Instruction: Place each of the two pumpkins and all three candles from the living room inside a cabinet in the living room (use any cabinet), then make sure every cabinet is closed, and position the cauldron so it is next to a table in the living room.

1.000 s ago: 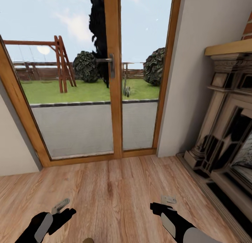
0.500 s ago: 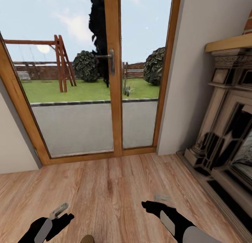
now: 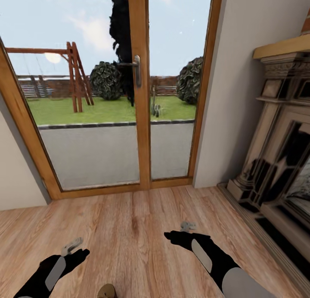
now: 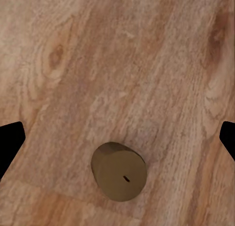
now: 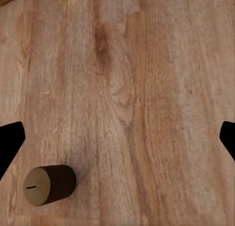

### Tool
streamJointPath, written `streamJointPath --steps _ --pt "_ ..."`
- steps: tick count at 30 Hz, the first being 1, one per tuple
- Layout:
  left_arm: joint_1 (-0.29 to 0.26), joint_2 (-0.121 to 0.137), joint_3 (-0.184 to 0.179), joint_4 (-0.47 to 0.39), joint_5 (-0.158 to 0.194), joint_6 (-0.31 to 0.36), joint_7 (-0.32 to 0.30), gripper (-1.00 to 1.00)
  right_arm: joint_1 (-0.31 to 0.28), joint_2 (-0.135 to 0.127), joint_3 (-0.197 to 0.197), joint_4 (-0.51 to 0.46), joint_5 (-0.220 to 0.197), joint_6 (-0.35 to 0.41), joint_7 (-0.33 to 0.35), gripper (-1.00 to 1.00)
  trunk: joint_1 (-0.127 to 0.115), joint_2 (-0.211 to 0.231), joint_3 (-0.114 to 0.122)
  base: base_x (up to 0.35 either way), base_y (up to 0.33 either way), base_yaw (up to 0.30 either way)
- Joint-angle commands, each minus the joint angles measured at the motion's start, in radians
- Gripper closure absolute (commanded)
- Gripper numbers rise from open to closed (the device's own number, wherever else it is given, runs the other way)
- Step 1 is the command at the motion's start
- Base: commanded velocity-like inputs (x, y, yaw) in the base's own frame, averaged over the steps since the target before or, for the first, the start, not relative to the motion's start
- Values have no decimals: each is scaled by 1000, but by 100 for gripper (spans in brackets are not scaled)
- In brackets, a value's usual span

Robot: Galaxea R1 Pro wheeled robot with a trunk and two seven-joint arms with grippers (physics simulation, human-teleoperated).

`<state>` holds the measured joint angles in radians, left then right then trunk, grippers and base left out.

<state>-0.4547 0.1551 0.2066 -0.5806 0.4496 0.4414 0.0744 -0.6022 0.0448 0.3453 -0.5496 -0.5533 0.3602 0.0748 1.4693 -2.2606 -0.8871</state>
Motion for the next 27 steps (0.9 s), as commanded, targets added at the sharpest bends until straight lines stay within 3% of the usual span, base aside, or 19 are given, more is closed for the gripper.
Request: streamJointPath --steps 1,27 --pt "-5 2 1 -4 10 6 7 -100 -1 0 1 -5 -3 5 1 -100 4 -8 -4 0 0 0" --pt "-16 8 2 -56 15 14 -9 -100 -1 1 1 -10 -3 10 2 -100 103 -190 -86 0 0 0"
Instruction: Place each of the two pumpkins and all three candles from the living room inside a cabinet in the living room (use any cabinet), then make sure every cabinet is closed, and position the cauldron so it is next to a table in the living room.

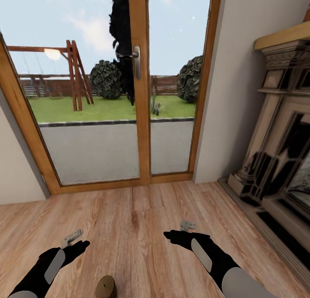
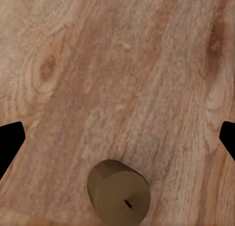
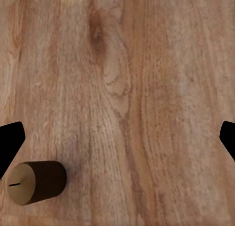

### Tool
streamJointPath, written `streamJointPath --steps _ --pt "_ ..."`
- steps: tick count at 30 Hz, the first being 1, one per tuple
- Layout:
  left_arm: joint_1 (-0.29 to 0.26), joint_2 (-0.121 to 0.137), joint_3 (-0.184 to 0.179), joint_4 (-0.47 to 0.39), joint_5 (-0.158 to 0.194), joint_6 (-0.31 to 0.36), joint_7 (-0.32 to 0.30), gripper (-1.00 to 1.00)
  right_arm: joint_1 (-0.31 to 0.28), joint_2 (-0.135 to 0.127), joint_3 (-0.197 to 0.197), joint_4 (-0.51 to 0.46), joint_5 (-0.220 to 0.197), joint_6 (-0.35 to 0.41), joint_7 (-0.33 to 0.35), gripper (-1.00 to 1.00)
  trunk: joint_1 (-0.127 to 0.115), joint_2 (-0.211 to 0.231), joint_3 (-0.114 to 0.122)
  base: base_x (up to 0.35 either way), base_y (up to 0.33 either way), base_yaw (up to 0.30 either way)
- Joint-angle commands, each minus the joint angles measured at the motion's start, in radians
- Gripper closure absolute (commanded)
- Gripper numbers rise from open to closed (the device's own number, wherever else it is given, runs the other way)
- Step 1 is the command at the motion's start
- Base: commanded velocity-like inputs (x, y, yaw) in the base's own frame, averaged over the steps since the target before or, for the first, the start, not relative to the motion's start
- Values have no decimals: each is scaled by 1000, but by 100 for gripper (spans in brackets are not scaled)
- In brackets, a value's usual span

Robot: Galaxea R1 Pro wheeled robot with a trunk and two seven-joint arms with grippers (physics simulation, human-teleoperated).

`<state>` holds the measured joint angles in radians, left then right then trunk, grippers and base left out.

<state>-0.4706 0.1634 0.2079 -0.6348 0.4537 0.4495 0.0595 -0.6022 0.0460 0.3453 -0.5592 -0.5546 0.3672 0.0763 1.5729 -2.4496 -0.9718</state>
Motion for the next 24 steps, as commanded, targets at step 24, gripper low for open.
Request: streamJointPath --steps 24 --pt "0 -1 1 -2 19 11 6 -100 -1 -7 0 -252 -5 132 7 -100 35 -54 -89 0 0 0"
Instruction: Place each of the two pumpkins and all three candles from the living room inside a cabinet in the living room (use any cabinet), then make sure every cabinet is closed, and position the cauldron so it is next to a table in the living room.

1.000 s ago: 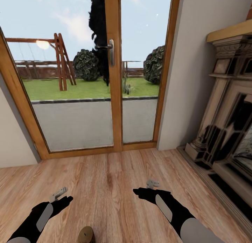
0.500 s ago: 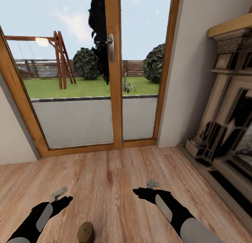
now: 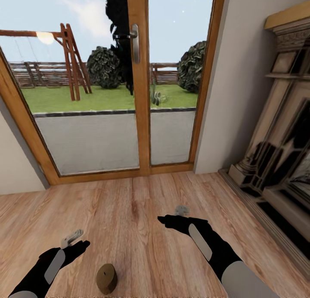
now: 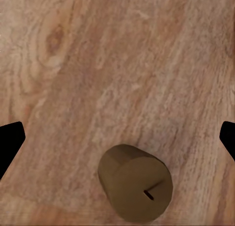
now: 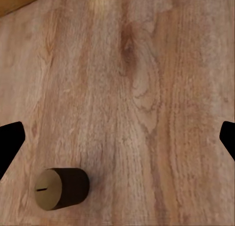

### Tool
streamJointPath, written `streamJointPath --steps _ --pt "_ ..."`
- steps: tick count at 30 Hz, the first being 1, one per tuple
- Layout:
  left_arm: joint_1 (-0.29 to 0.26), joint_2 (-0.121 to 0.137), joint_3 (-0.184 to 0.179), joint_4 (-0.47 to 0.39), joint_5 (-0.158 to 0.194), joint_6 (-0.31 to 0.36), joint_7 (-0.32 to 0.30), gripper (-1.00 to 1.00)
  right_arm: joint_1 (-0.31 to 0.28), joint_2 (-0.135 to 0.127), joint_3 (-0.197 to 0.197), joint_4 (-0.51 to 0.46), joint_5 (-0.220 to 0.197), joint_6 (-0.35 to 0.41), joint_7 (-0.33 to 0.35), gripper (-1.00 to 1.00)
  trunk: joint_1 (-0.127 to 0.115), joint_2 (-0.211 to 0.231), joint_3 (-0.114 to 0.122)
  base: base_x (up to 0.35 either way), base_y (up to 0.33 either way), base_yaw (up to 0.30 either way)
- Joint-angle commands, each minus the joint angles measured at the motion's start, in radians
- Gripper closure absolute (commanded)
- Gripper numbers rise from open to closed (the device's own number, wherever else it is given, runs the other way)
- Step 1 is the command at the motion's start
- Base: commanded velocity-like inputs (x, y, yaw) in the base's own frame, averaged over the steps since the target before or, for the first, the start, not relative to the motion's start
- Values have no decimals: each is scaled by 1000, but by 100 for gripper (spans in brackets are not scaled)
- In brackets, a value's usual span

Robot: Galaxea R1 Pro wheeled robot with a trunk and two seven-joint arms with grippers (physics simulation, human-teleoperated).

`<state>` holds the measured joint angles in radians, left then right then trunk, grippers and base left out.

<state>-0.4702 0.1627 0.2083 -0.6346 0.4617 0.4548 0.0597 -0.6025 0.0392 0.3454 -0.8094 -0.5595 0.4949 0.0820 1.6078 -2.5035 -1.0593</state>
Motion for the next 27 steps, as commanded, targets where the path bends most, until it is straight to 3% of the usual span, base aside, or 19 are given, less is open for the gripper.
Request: streamJointPath --steps 1,11,14,16,17,18,22,27 --pt "0 0 1 -2 11 6 6 -100 0 0 0 -36 -1 15 1 -100 0 -1 -5 0 0 0" --pt "0 -1 1 -2 11 7 5 -100 0 -2 0 -108 -6 35 4 -100 5 -3 -44 0 0 0" --pt "-1 -2 1 -2 12 7 5 -100 9 -8 -2 -200 -53 60 50 -100 6 -4 -55 0 0 0" --pt "-1 -2 1 -2 12 7 5 -100 52 -50 -2 -341 -130 103 108 -100 7 -4 -63 0 0 0" --pt "-1 -2 1 -2 12 7 5 -100 62 -64 -2 -371 -145 108 117 -100 7 -4 -67 0 0 0" --pt "0 -2 1 -2 12 7 5 -100 94 -105 -2 -462 -192 120 134 -100 8 -5 -71 0 0 0" --pt "0 -2 0 -3 12 7 5 -100 165 -192 -1 -658 -333 133 150 -100 10 -6 -86 0 0 0" --pt "0 -1 0 -3 12 7 5 -100 180 -214 0 -699 -378 135 176 -100 12 -7 -106 0 0 0"
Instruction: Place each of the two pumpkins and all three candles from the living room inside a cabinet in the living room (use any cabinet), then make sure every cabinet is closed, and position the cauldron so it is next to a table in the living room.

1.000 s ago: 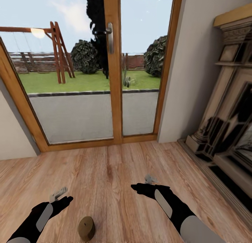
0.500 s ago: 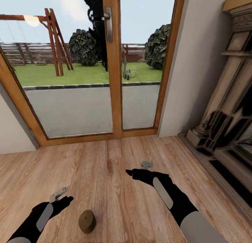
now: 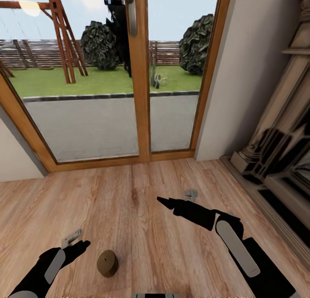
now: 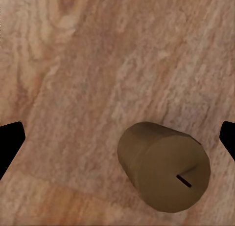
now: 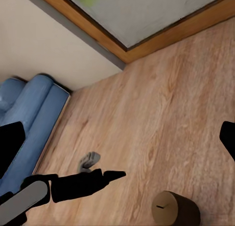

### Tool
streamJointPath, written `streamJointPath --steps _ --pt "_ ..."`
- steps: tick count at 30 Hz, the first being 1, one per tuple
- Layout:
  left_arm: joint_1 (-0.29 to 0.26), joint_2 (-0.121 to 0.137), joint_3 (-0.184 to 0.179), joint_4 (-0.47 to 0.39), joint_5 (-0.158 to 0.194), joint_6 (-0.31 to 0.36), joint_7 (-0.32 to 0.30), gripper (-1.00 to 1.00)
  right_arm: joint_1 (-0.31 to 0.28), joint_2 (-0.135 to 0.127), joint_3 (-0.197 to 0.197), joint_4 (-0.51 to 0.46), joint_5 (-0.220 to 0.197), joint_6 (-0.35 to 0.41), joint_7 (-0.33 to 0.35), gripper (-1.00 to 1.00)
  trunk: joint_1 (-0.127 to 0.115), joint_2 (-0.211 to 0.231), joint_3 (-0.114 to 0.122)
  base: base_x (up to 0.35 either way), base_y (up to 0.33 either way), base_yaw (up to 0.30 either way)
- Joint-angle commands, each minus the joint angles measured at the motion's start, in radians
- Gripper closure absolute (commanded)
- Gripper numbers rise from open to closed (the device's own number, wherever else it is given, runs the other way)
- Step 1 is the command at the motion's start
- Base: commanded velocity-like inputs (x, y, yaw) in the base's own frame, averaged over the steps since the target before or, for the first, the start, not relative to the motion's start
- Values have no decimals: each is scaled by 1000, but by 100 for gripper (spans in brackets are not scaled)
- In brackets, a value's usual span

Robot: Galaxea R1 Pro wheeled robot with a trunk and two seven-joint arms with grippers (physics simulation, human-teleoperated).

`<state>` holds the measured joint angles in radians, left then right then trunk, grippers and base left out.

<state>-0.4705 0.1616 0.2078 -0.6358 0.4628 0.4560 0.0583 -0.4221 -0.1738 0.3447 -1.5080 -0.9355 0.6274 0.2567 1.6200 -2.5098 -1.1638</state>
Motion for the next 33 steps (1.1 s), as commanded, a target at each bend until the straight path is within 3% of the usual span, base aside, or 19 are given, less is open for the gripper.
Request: streamJointPath --steps 1,25,33 --pt "0 0 1 -2 10 6 6 -100 0 -1 0 -1 -4 3 9 -100 0 -1 -5 0 0 0" --pt "0 -4 0 -2 7 7 6 -100 0 -3 0 9 -6 3 27 -100 11 -6 -98 0 0 0" --pt "0 -24 -34 -4 0 7 6 -100 1 -3 0 9 -6 3 27 -100 15 -8 -129 0 0 0"
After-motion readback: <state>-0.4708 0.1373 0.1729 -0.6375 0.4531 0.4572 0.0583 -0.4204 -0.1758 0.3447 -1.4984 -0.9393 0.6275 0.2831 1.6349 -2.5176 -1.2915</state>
